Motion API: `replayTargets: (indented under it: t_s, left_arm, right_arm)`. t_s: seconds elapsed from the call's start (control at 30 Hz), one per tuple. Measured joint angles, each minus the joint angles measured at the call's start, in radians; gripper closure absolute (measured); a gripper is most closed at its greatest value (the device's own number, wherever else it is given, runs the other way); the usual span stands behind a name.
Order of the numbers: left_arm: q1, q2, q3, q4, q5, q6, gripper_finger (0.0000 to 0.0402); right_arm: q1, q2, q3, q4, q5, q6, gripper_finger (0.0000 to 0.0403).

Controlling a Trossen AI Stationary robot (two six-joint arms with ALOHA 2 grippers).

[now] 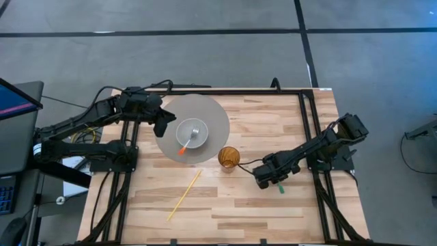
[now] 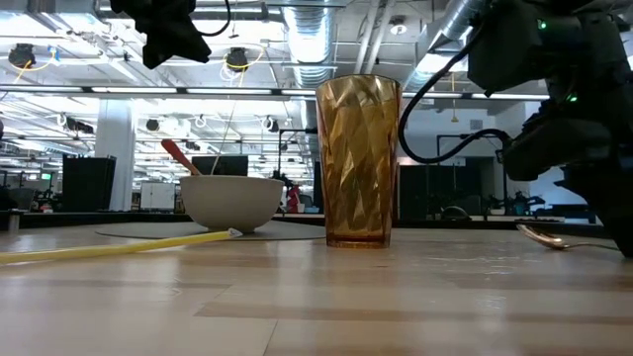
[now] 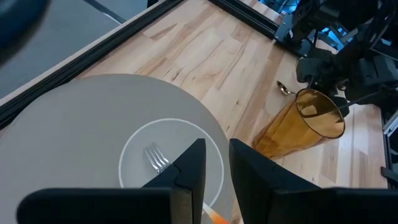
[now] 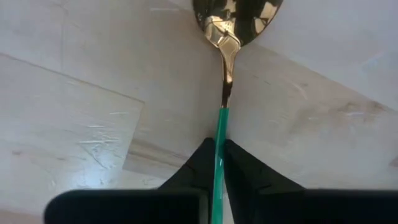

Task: Pick & Place Utensil
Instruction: Put the spoon into the bowl on the table placemat

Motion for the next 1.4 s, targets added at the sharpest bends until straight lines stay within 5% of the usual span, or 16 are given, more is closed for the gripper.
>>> replayTargets:
  t_s: [0.2, 0.63, 0.87, 1.03, 1.4]
  left_arm:
    - [0.0, 0.0, 0.0, 0.0, 0.0, 0.001, 0.033]
    - [0.0, 0.0, 0.0, 0.008, 0.0, 0.003, 0.033]
    - [0.0, 0.0, 0.0, 0.022, 0.0, 0.003, 0.033]
    - [0.0, 0.0, 0.0, 0.041, 0.0, 0.003, 0.033]
    - [0.0, 0.0, 0.0, 0.057, 0.0, 0.087, 0.033]
  right_arm:
    - [0.014, -0.066, 0.024, -0.068, 0.003, -0.068, 0.0398]
    - [0.017, -0.322, 0.235, -0.286, 0.34, -0.264, 0.0402]
    - [-0.109, -0.367, 0.367, -0.25, 0.524, -0.728, 0.0402]
    - [-0.278, -0.32, 0.489, -0.152, 0.557, -1.083, 0.0403]
    - [-0.49, 0.069, 0.871, -0.098, 0.575, -1.752, 0.0403]
